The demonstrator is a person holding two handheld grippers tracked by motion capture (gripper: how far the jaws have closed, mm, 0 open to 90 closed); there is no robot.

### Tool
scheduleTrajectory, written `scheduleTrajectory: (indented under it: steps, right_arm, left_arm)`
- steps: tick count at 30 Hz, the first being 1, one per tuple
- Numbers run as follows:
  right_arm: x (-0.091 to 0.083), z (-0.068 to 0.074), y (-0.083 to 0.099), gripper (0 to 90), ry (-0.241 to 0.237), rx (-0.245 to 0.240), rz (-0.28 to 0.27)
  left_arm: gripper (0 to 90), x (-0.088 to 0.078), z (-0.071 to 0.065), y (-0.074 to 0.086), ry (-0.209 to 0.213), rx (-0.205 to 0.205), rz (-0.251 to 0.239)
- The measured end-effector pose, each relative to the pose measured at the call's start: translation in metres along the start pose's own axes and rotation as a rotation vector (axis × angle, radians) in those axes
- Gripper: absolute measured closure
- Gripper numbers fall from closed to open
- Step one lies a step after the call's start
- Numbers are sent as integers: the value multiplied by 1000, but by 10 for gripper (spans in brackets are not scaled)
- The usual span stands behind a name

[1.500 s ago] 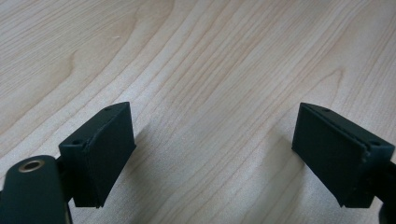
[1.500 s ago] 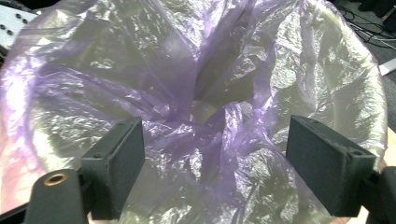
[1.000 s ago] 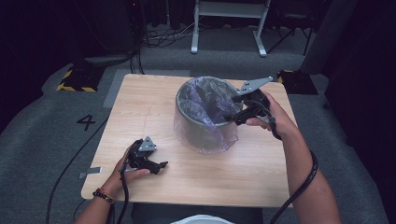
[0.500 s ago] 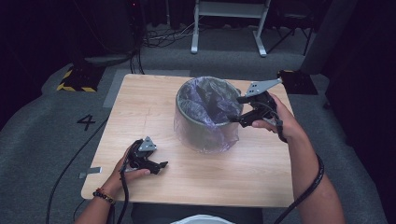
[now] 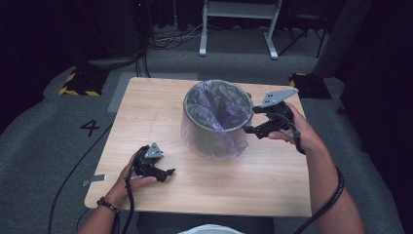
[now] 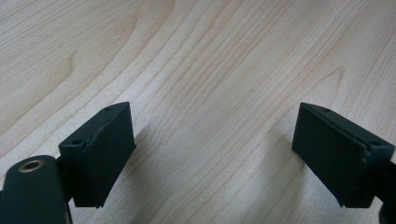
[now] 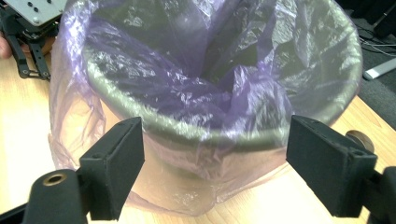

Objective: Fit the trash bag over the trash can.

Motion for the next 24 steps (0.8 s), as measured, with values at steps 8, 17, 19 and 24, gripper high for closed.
scheduleTrajectory:
  steps: [8, 17, 19, 24]
  right_arm:
    - [0, 2, 10, 194, 12, -6, 11]
    - [7, 6, 25, 194, 6, -13, 43]
    - [9, 7, 29, 194, 4, -10, 53]
    - [15, 8, 39, 194, 4, -12, 71]
  left_arm:
    - [128, 0, 0, 0, 1, 0, 0]
    - [128, 0, 0, 0, 0, 0, 0]
    - [128, 0, 0, 0, 1, -1, 0]
    - [128, 0, 0, 0, 0, 0, 0]
Point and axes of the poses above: each handheld gripper's, and its own axes: x roughly forward along the jaws, y roughly out of its underside, z roughly to its left, the point moved 6 cm from there along x, roughly forward along the jaws, and after that the axes turned 11 degrees about z, right-handed, at the moved point
